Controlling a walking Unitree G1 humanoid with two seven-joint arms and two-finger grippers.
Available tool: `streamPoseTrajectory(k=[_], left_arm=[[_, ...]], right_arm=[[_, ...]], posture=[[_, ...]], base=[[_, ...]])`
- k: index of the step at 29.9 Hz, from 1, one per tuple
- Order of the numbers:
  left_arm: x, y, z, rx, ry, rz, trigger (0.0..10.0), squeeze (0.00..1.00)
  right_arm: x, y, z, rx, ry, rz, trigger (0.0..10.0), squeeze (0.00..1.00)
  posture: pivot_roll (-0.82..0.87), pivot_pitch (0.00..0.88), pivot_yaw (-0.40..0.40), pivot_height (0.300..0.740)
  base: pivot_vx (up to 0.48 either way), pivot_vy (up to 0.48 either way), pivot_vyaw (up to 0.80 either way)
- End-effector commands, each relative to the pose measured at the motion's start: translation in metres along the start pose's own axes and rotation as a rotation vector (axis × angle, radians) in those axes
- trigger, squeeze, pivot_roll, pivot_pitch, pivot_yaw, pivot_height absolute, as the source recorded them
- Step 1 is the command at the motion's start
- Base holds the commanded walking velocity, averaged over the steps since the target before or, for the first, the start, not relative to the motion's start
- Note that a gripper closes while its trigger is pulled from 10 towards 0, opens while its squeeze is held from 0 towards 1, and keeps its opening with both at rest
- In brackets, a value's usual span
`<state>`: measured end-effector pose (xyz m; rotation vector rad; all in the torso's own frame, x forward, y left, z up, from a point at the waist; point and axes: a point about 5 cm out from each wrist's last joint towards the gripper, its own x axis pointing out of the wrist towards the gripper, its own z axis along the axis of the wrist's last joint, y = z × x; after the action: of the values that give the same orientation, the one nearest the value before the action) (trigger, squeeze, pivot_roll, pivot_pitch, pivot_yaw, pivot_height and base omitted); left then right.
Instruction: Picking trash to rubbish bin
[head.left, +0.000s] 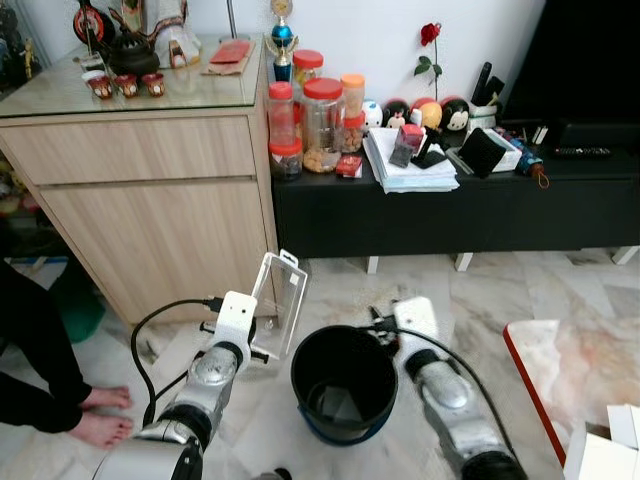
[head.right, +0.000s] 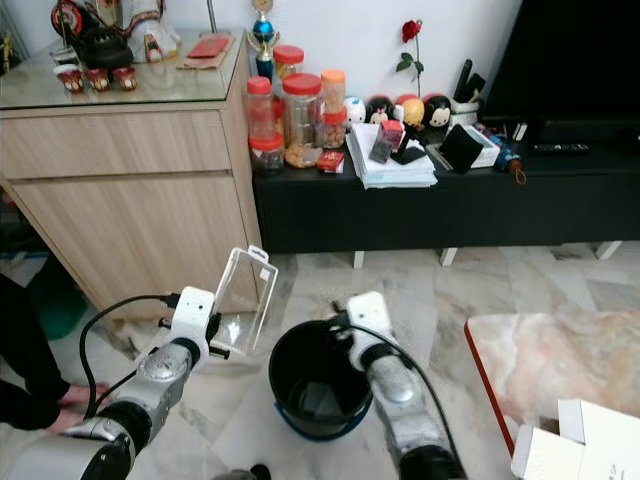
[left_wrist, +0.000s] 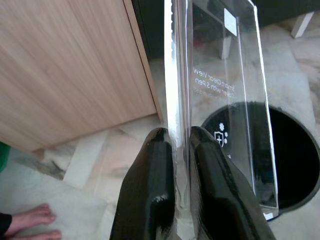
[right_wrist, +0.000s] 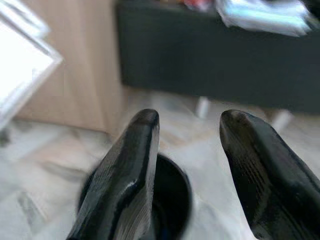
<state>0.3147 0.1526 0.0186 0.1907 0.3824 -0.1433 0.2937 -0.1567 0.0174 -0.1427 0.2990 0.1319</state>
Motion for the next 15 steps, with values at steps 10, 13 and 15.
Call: streamPoseTrajectory(k=[10, 13, 15], left_arm=[[-0.01, 0.017, -0.022, 0.066, 0.059, 0.044, 10.0, 0.0], [-0.013, 0.018, -0.029, 0.074, 0.078, 0.053, 10.0, 0.0], [-0.014, 0.018, -0.03, 0.068, 0.08, 0.057, 10.0, 0.0]], right_arm=[[-0.014, -0.004, -0.041, 0.105, 0.139, -0.033, 10.0, 0.0], [-0.019, -0.008, -0.047, 0.131, 0.147, -0.082, 10.0, 0.0], [-0.02, -0.009, -0.049, 0.137, 0.144, -0.096, 10.0, 0.0]], posture=[[0.15, 0.04, -0.003, 0.74], [0.15, 0.04, -0.003, 0.74], [0.15, 0.04, -0.003, 0.74]], base=[[0.0, 0.0, 0.0], [0.0, 0.0, 0.0], [0.0, 0.0, 0.0]])
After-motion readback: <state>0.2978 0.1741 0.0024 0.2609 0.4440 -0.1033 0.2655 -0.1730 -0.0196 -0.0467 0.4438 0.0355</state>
